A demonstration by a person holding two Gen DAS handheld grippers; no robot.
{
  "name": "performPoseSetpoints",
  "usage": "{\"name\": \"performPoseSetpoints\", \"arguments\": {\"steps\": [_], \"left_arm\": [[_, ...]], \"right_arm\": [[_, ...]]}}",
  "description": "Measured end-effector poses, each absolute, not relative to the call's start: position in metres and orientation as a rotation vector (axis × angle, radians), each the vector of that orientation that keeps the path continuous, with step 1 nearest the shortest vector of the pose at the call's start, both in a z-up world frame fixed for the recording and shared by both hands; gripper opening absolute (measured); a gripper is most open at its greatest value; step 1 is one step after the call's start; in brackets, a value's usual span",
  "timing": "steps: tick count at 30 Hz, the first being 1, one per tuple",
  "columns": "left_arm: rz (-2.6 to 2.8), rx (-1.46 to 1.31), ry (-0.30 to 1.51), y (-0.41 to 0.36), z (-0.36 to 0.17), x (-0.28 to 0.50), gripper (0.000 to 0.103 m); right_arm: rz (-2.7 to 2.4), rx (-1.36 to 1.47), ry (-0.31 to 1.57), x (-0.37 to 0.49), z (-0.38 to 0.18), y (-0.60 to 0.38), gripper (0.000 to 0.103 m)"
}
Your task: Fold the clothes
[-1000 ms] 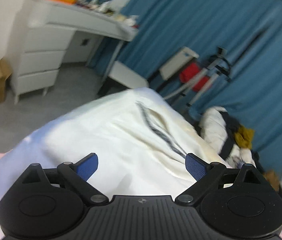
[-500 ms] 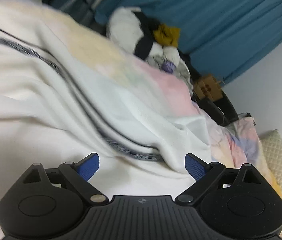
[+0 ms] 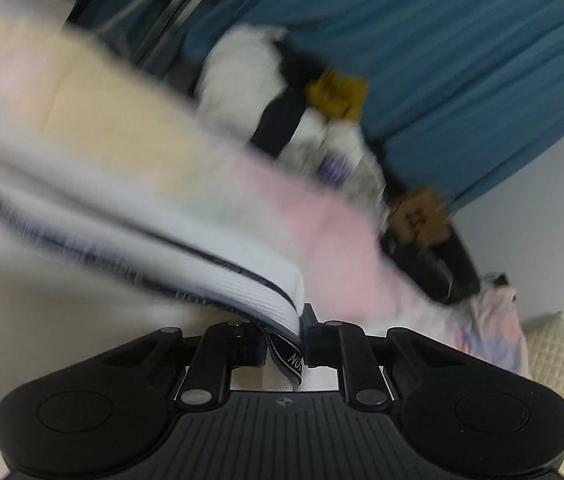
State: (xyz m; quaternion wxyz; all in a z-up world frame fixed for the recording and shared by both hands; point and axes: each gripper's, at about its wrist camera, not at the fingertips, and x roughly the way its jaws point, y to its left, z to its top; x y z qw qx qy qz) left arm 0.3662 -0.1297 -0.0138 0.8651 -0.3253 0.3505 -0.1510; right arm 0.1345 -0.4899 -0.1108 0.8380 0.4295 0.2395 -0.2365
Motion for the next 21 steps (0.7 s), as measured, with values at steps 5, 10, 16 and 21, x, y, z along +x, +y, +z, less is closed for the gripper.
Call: {"name": "performPoseSetpoints", "arguments": {"steps": [5, 10, 16, 21], "left_arm": [[-0.209, -0.619, 0.663, -0.131, 0.012, 0.429, 0.016], [-0.095, -0.512, 0.745, -0.128, -0.033, 0.500, 0.020], [-0.207, -0.568, 0.723, -0.109, -0.046, 0.479, 0.058], [-0.353, -0.589, 0.733, -0.120, -0.034, 0.436, 0.075]], "right_arm": [[-0.489, 0.853, 0.492, 0.147, -0.112, -0.484, 0.077], [-0.461, 0.801, 0.509, 0.162, -0.119, -0.480, 0.077], [-0.421, 0.810, 0.551, 0.180, -0.132, -0.480, 0.077], [-0.422, 0.811, 0.555, 0.180, -0.131, -0.478, 0.077]]}}
